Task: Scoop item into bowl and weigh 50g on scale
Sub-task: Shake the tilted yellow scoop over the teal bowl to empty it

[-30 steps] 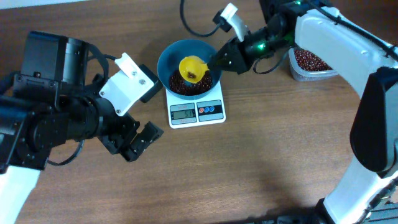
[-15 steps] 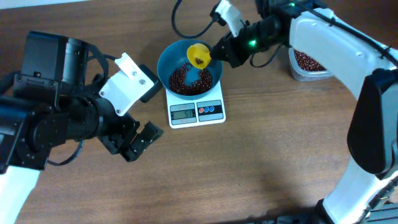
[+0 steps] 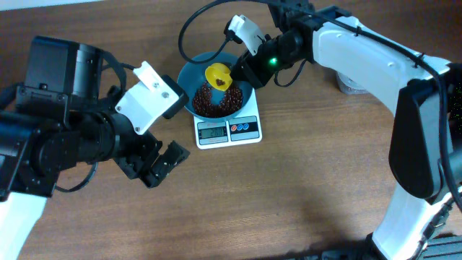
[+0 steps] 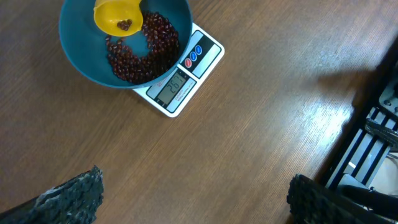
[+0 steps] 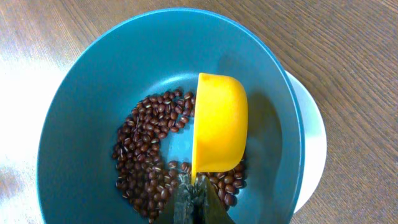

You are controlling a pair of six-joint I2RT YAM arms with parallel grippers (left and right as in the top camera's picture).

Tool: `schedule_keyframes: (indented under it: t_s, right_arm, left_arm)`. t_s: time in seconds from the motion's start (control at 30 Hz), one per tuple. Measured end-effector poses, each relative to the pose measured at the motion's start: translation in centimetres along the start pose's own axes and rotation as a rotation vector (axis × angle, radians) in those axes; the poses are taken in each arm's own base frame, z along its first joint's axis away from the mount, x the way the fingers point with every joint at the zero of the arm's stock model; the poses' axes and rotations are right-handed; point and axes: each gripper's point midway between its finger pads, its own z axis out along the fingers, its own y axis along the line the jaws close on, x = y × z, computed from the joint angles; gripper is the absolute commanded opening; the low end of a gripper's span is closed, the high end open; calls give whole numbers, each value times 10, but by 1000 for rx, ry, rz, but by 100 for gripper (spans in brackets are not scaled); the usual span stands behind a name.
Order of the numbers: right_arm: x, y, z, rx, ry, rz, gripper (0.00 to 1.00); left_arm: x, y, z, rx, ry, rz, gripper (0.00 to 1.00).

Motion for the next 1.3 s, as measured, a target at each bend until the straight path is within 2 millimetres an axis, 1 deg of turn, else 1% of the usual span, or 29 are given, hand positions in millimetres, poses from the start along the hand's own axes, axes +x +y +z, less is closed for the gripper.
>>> schedule_keyframes:
  t_s: [0.07, 0.1, 0.27, 0.33, 0.4, 0.5, 0.63, 0.8, 1.0, 1.2, 1.3]
  right_arm:
    - [0, -2, 0, 10, 3, -1, 4]
    - [0, -6, 0, 35, 7, -5, 4]
    - [-2, -46, -10, 267, 43, -31, 4]
    - [-2, -53, -12, 307, 51, -33, 4]
    - [-2, -55, -13, 318, 54, -33, 4]
    - [-3, -52, -12, 300, 48, -32, 4]
    - [-4, -38, -8, 220, 31, -29, 4]
    - [-2, -27, -6, 158, 33, -17, 4]
    - [-2, -21, -5, 123, 26, -14, 4]
    - [-4, -9, -4, 54, 11, 10, 4]
    - [-4, -10, -7, 34, -5, 52, 4]
  left_arm:
    - [0, 0, 0, 0, 0, 0, 98]
    - [0, 0, 0, 0, 0, 0, 98]
    - [0, 0, 0, 0, 0, 0, 98]
    - [0, 0, 0, 0, 0, 0, 99]
    - [0, 0, 0, 0, 0, 0, 98]
    - [0, 0, 0, 0, 0, 0, 98]
    - [0, 0, 0, 0, 0, 0, 98]
    - [0, 0, 0, 0, 0, 0, 98]
    - [0, 0, 0, 0, 0, 0, 98]
    - [0, 0, 0, 0, 0, 0, 98]
    - [0, 0, 0, 0, 0, 0, 98]
